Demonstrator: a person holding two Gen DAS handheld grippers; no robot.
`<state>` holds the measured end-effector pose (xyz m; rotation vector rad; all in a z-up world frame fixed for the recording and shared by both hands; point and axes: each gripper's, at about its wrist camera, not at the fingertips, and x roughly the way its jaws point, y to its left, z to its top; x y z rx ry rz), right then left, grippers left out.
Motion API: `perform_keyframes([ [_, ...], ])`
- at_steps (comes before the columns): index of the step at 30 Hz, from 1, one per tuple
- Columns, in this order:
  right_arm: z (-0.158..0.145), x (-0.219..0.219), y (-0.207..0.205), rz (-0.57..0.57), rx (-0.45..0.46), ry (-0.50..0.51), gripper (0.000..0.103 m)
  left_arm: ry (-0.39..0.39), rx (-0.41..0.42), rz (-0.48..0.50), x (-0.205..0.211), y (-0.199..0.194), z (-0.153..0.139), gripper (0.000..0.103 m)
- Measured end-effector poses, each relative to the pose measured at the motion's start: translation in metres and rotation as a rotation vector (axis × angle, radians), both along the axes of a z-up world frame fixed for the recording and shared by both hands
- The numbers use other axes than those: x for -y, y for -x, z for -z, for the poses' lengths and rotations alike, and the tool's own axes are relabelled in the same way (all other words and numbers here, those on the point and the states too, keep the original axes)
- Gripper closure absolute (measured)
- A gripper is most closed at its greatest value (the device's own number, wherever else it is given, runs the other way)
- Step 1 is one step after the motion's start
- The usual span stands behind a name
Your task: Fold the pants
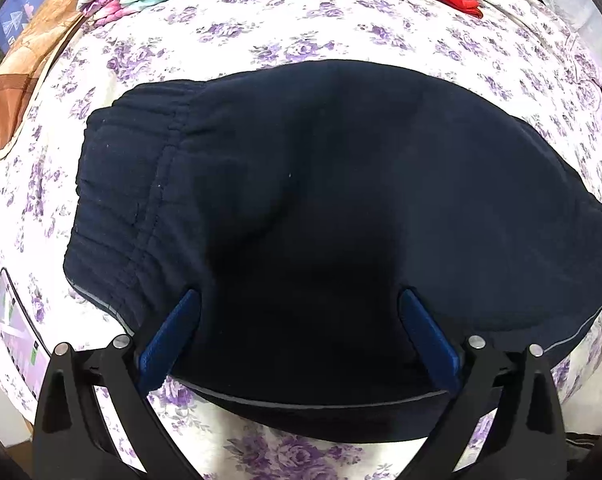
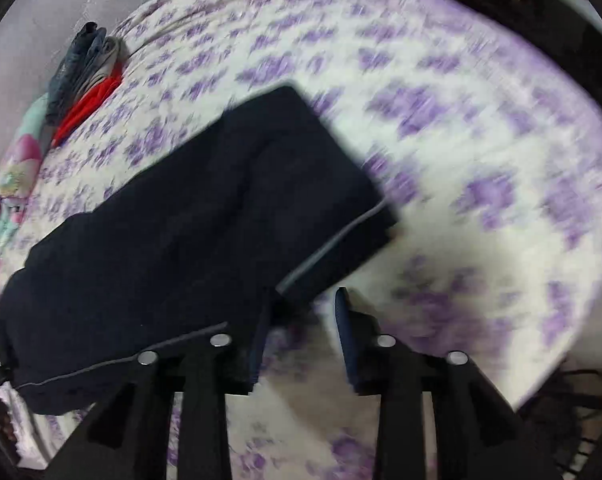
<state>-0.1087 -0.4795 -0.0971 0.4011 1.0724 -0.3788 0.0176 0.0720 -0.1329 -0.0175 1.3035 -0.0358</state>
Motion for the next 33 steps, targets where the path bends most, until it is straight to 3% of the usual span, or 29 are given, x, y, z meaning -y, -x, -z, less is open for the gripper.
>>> perform_keyframes([
  [2,-0.029,0.001,0.002,0.024,0.058,0.094,0.069,0.004,0.002,-0.004,0.0,0.001,-0.001,0.006],
  [4,-0.05,0.001,-0.012,0.01,0.107,0.196,0.054,0.017,0.007,-0.014,-0.002,0.003,-0.001,0.006],
  [5,-0.053,0.003,-0.024,-0.024,0.119,0.197,0.054,0.028,0.009,-0.019,-0.002,0.003,-0.002,0.006],
  [9,-0.049,-0.002,-0.097,-0.155,0.119,0.224,0.047,0.09,0.046,-0.035,-0.005,0.005,-0.012,0.006],
  [11,-0.043,0.002,-0.128,-0.164,0.087,0.26,0.047,0.095,0.059,-0.035,-0.007,0.008,-0.018,0.006],
  [14,-0.023,0.027,-0.159,-0.138,0.019,0.197,0.047,0.115,0.075,-0.047,-0.01,0.015,-0.024,0.006],
  [16,-0.001,0.041,-0.175,-0.148,-0.057,0.111,0.067,0.133,0.072,-0.074,-0.016,0.02,-0.022,0.006],
  [18,0.01,0.045,-0.177,-0.165,-0.088,0.061,0.076,0.133,0.075,-0.092,-0.017,0.025,-0.017,0.006],
  [19,0.005,0.044,-0.176,-0.184,-0.076,0.055,0.095,0.115,0.068,-0.111,-0.015,0.026,-0.014,0.006],
  [24,-0.056,0.047,-0.144,-0.24,0.127,0.067,0.098,0.052,0.092,-0.168,-0.003,0.029,-0.009,0.006],
  [26,-0.058,0.054,-0.136,-0.259,0.128,0.077,0.098,0.054,0.088,-0.238,0.001,0.028,-0.01,0.006],
  [29,-0.018,0.071,-0.139,-0.268,-0.012,0.068,0.088,0.063,0.085,-0.291,0.012,0.025,-0.014,0.006],
  [31,0.006,0.073,-0.144,-0.296,-0.124,0.131,0.08,0.056,0.076,-0.314,0.025,0.021,-0.015,0.006],
  [32,0.001,0.074,-0.144,-0.309,-0.099,0.151,0.076,0.055,0.074,-0.317,0.034,0.022,-0.017,0.006],
  [33,-0.007,0.075,-0.145,-0.31,-0.062,0.171,0.063,0.052,0.075,-0.314,0.042,0.023,-0.018,0.006],
])
